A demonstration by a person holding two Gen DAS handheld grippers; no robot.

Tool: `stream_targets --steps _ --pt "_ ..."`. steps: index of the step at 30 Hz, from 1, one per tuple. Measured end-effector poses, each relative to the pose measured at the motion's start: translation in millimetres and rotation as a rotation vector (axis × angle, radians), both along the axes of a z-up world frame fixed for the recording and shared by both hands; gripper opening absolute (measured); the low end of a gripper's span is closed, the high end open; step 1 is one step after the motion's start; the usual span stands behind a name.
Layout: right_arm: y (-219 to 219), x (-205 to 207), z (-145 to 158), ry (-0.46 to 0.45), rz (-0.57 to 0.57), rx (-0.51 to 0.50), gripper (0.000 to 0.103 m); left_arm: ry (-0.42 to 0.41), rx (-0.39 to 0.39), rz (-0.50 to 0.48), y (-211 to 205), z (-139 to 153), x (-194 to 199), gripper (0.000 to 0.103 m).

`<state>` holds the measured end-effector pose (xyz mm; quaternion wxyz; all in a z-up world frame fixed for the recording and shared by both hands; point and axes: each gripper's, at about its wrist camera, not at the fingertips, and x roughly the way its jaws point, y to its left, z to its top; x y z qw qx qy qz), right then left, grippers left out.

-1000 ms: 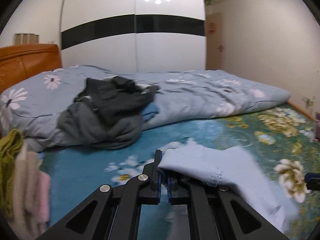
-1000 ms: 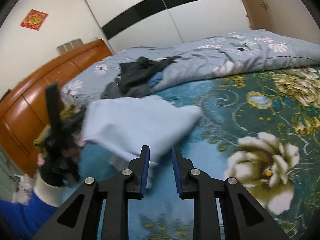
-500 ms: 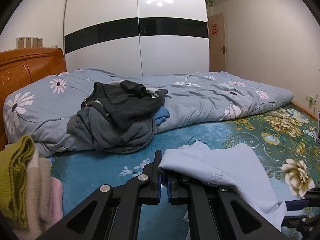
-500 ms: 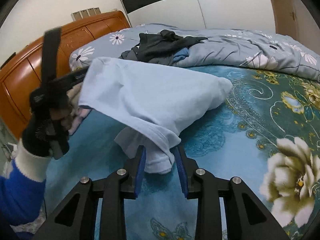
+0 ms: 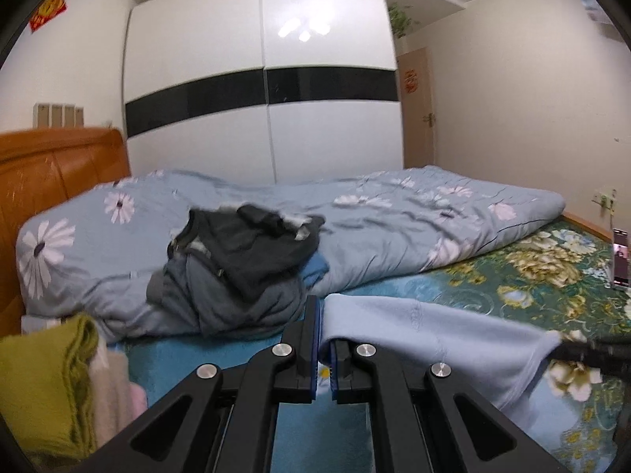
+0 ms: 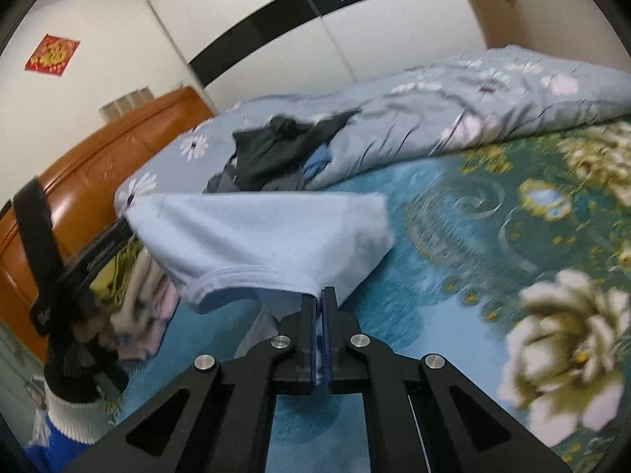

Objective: Fold clothes
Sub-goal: 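Lift the sweatshirt with both grippers and shake it out in the air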

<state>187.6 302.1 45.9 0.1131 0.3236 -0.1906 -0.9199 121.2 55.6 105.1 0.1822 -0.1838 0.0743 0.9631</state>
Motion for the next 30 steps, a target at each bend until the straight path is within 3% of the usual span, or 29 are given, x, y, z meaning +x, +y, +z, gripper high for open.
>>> stream_targets --steps 12,24,30 --pt "78 55 130 0.226 -0.213 0.128 0.002 0.205 -0.007 -0.176 67 93 65 0.004" --pt "113 124 171 0.290 -0.308 0.169 0.002 0.236 -0.044 -0.249 102 115 101 0.006" --pt "111 144 213 0.364 -0.355 0.242 0.002 0.343 -0.063 -0.252 110 162 123 0.006"
